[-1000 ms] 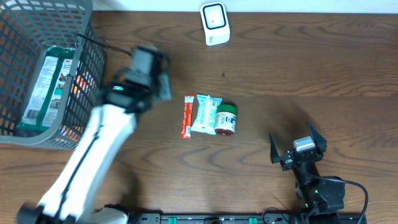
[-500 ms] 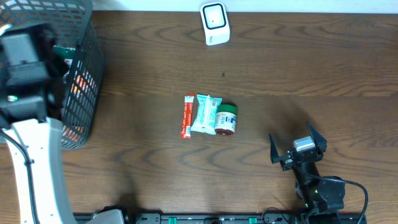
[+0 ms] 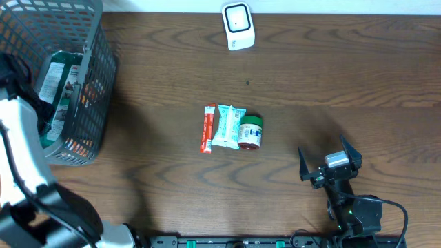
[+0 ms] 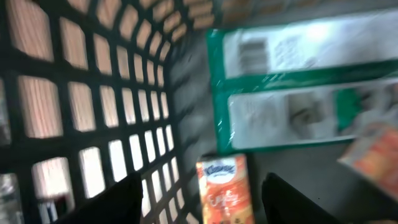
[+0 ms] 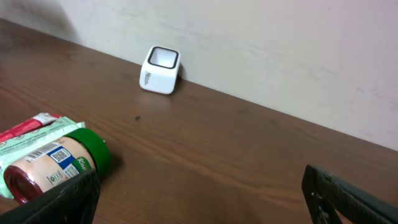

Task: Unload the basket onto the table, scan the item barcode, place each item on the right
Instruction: 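Reach into the basket and grasp the orange Kleenex tissue pack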

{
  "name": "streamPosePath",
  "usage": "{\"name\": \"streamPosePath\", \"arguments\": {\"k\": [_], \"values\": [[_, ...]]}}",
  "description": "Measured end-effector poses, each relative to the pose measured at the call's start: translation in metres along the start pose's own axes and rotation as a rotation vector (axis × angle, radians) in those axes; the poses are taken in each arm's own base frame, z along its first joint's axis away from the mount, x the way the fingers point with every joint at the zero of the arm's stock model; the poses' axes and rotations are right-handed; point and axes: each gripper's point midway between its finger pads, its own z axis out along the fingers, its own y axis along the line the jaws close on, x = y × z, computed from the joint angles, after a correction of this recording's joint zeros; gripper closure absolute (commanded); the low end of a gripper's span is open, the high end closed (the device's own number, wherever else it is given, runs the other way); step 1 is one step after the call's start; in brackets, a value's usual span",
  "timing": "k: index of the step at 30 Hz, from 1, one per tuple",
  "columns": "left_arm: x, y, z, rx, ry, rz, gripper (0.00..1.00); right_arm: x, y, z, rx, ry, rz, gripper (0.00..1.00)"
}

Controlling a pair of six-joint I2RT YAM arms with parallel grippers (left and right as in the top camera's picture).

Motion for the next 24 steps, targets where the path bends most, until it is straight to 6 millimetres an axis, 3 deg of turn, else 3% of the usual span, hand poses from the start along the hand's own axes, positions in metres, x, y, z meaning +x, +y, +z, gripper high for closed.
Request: {"name": "streamPosePath", "arguments": {"k": [9,24], "values": [[0.040,-0.016,0.042,-0.020,0.220,0.015,0.37,0.000,0.000,0.000,0.000,0.000,0.000,0.01],[0.061,-0.029,0.051,0.068,0.325,-0.005,0.37,0.000,0.000,0.000,0.000,0.000,0.000,0.01]]}}
